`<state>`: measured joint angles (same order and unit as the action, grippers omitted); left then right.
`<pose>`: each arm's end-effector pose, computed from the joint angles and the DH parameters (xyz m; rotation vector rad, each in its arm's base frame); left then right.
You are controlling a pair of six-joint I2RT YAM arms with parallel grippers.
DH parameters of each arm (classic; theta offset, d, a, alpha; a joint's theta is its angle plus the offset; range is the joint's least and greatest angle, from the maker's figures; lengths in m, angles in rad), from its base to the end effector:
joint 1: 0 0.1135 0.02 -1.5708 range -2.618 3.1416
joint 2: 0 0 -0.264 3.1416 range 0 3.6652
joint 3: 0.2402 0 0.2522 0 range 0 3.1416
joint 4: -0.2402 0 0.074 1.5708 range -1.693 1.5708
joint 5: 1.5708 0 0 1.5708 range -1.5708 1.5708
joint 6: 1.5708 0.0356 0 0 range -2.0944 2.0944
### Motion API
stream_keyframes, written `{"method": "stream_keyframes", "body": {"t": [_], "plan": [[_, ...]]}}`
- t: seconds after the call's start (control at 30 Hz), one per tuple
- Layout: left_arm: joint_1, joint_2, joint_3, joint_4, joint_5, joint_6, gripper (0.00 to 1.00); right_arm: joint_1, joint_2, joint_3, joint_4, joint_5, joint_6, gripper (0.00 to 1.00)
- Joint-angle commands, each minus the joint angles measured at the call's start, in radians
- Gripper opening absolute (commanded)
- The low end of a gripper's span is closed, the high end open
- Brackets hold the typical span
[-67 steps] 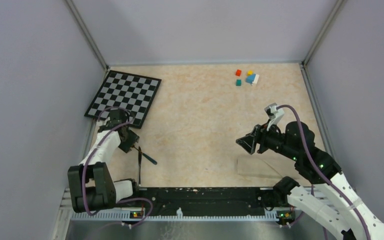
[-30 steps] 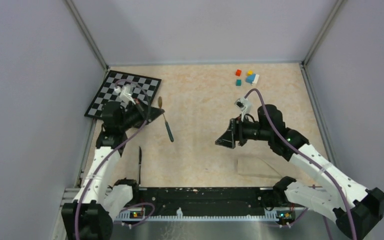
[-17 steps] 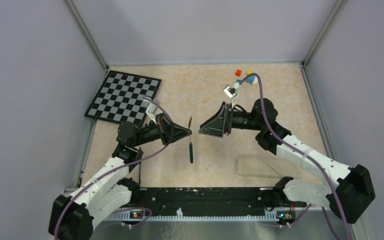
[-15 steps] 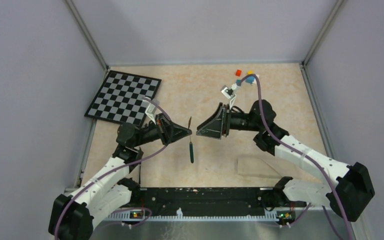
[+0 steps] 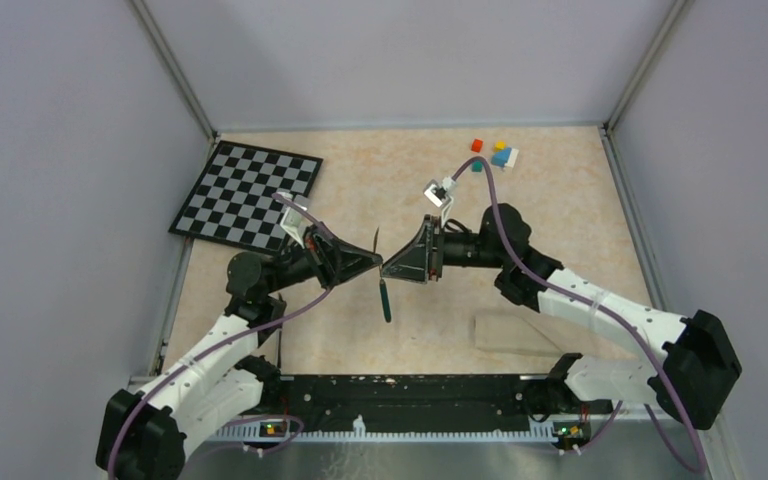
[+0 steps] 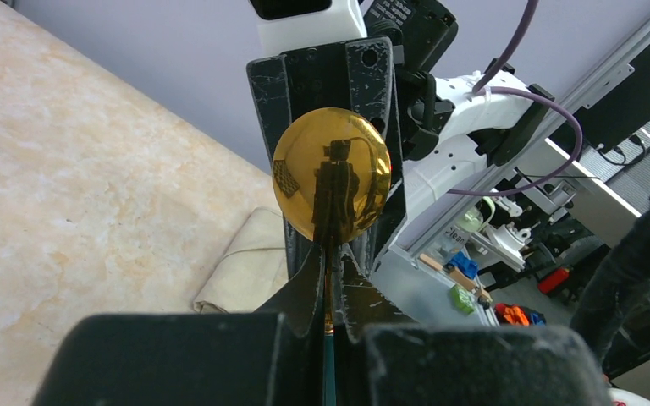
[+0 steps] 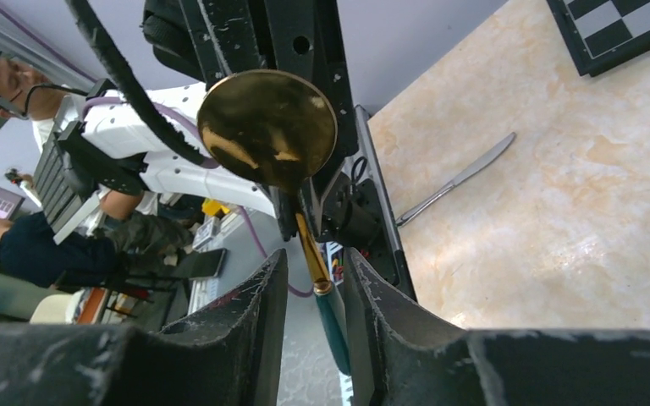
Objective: Fold the napkin into a case and place the utensils inside
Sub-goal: Pass from the left arm to the right
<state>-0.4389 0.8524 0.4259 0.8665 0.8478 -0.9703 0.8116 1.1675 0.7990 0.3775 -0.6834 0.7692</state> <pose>0.1537 -0.1016 0.3071 0.5130 1.3945 -1.6525 0.1683 0.2100 0.3250 -0.6679 1.7439 1.7002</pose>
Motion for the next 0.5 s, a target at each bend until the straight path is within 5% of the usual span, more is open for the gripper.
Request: {"method": "stream_keyframes", "body": {"t": [0.0, 0.47], "plan": [[-0.015, -0.010, 0.005, 0.081, 0.001, -0.009, 0.00, 0.011, 0.010, 0.075, -0.030, 0.033, -0.068, 0.30], [-0.060, 0.021, 0.025, 0.065, -0.025, 0.017, 0.00, 0.020, 0.007, 0.099, -0.080, 0.036, -0.138, 0.15]]}}
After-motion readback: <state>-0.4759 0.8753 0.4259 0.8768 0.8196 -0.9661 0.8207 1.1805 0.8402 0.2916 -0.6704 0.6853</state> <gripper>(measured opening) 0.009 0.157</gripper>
